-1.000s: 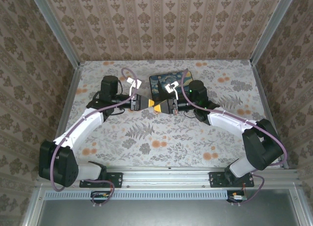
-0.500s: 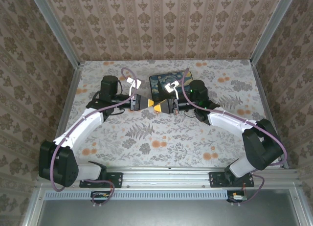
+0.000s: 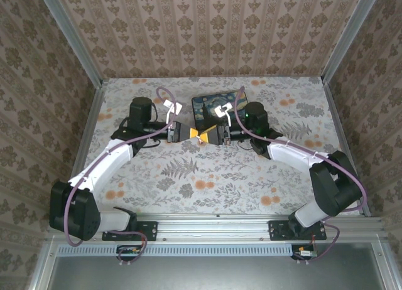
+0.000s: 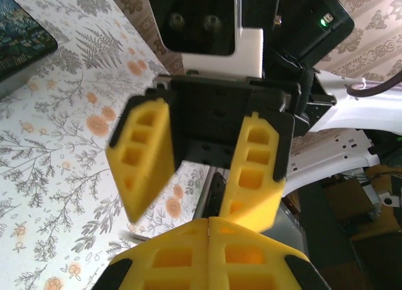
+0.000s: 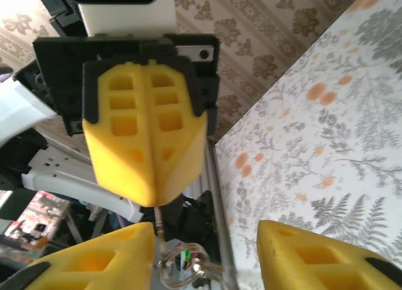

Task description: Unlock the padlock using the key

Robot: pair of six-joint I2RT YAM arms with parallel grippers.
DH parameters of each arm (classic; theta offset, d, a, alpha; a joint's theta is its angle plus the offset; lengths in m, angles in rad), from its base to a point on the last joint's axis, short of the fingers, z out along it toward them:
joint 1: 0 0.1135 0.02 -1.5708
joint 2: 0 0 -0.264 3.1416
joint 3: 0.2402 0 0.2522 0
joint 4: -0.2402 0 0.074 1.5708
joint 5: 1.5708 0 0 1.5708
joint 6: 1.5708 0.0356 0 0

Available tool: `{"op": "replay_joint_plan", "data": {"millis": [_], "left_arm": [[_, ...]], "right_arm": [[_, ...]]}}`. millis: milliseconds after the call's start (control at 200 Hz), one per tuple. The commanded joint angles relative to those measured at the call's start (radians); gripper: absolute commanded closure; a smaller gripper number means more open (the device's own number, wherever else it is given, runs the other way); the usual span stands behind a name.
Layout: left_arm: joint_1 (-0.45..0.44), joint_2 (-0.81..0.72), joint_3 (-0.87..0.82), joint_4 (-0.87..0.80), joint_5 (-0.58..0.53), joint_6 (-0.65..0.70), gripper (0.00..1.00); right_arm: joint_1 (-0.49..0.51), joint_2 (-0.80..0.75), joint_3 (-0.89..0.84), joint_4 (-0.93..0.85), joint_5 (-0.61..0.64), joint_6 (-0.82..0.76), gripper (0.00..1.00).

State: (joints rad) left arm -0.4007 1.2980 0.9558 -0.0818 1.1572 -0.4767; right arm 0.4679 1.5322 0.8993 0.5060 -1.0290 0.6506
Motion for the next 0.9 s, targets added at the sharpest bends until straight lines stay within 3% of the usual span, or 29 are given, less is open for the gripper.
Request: {"op": "replay_joint_plan", "data": {"millis": [0, 185, 340, 705, 895], "left_arm": [[-0.005, -0.03, 0.008, -0.058, 0.027, 0.04, 1.0], [-0.016, -0.029, 0.015, -0.073, 0.024, 0.046, 1.0], [-0.024, -0.025, 0.024, -0.07, 0.009, 0.04, 1.0], [-0.002, -0.026, 0.017, -0.056, -0.013, 0.017, 1.0], [0.007, -0.026, 0.011, -0.031, -0.011, -0.001, 1.0]], "right_arm": [[-0.043, -0.044, -0.012, -0.114, 0.03, -0.107, 0.45], [-0.067, -0.068, 0.035, -0.154, 0.023, -0.153, 0.43], [-0.046, -0.02, 0.064, -0.066, -0.044, -0.102, 0.5], [0.021, 0.014, 0.052, -0.038, -0.097, -0.094, 0.6], [0.028, 0.012, 0.044, -0.041, -0.114, -0.093, 0.71]]}}
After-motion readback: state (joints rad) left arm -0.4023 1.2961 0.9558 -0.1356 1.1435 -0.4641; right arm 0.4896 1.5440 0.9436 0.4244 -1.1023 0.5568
